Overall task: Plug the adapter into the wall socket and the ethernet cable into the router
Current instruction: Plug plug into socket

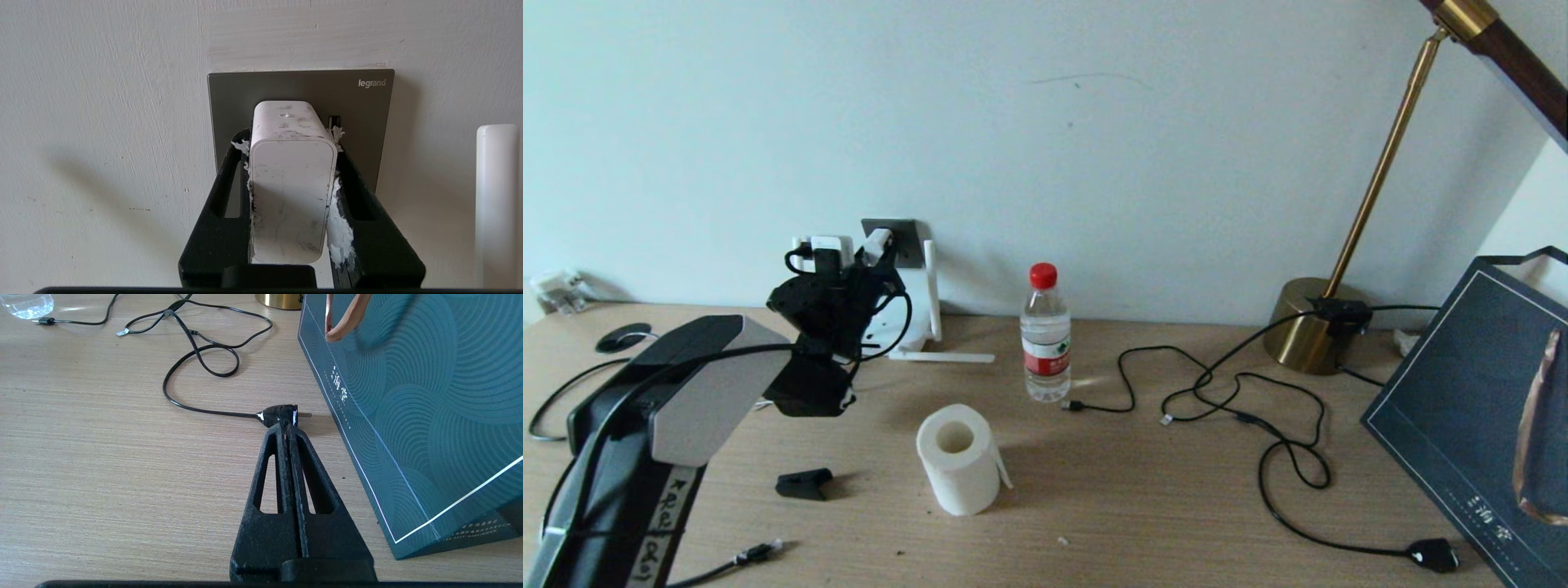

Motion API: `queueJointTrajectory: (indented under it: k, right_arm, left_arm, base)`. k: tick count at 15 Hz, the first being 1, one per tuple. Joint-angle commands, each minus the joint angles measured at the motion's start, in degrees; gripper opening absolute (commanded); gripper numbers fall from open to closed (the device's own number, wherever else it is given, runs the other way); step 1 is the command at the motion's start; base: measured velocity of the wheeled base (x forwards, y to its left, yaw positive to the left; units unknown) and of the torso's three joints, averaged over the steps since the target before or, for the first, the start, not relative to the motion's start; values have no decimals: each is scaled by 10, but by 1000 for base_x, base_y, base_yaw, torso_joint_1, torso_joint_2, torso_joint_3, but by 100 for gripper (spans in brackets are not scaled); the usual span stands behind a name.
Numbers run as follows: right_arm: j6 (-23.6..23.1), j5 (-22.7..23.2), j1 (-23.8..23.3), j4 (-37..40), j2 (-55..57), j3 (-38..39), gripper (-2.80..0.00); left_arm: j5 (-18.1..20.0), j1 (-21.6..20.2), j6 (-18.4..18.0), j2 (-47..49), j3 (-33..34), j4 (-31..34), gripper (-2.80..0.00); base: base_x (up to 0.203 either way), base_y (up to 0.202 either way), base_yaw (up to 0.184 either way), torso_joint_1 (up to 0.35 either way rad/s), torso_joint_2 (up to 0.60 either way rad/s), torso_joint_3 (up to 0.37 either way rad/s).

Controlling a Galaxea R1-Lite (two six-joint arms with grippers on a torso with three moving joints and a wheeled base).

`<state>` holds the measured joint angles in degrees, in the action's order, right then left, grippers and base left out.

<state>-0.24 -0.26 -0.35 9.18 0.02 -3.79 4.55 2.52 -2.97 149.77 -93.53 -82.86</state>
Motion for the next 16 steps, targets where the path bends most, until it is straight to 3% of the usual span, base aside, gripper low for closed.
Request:
queueJointTrajectory:
  k: [1,16]
  right_arm:
    - [0,0,0,0,1,0,-280]
    - [0,0,0,0,0,0,-280]
  left_arm:
    - [0,-1,0,5,0,-1,-280]
    - [-9,1,0,10,-8,6,-280]
  base:
    - [0,0,0,0,0,0]
    - [0,0,0,0,0,0]
